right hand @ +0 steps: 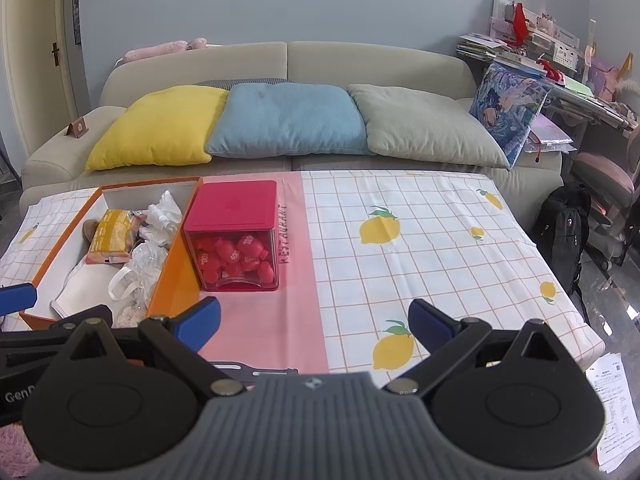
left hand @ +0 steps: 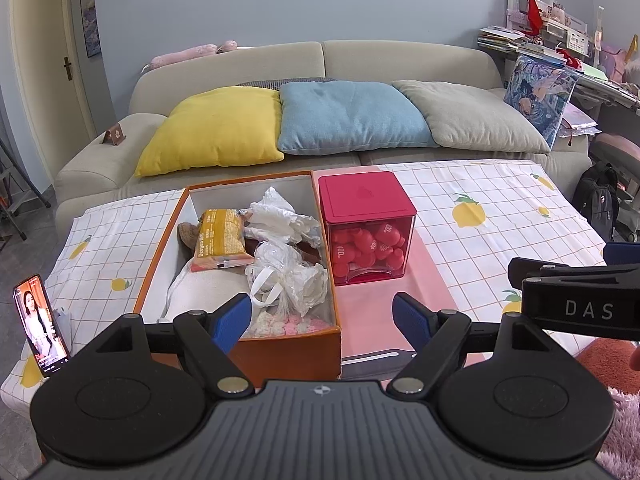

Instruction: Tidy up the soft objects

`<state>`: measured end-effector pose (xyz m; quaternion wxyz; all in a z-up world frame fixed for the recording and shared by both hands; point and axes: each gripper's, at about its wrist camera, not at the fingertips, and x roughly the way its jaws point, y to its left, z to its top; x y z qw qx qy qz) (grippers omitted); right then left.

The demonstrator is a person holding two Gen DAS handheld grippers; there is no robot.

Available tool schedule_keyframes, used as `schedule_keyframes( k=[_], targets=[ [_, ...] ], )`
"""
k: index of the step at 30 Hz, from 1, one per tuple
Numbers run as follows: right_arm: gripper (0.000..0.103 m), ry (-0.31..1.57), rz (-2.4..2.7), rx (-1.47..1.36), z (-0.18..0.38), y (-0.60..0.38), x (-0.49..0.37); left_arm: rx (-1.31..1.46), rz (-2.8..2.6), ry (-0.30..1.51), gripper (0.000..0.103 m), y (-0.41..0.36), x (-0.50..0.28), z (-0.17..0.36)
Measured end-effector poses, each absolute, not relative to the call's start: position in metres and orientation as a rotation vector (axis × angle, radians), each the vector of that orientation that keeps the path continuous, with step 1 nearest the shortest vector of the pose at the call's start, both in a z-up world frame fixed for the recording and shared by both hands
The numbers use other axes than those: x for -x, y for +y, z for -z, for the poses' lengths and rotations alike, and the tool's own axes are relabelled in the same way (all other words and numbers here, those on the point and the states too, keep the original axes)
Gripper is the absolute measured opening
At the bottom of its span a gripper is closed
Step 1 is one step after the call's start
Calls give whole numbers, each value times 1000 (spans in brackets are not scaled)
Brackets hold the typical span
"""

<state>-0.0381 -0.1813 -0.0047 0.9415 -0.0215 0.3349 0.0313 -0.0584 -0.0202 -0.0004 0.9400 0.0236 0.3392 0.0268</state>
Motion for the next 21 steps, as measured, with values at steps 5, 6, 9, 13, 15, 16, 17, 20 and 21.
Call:
schedule_keyframes(
  k=[5,6,9,13,15,16,17,20,21],
  targets=[
    [98,684,-64,44,5,-181,38,-45,-63,694,94,-18,58,0],
    [98,685,-65,45,5,-181,38,-46,-62,693,94,-19,59,0],
    [98,686,-66,47,7,-181,38,-48,-55,691,94,-17,58,-1],
    [98,687,-65,46,6,-181,38,-42,-54,688,94,-16,58,-2],
    [98,690,-65,47,7,-181,38,-42,-53,688,94,-15,58,-2],
    [98,692,-65,47,8,-181,38,-42,-51,688,94,-15,58,-2],
    [98,693,-65,48,8,-181,38,-42,-49,687,94,-15,58,-2],
    [98,692,-64,48,8,-182,38,-40,-46,687,94,-15,58,-3],
    [98,692,-65,48,7,-182,37,-40,-47,688,95,-15,58,-3]
  ],
)
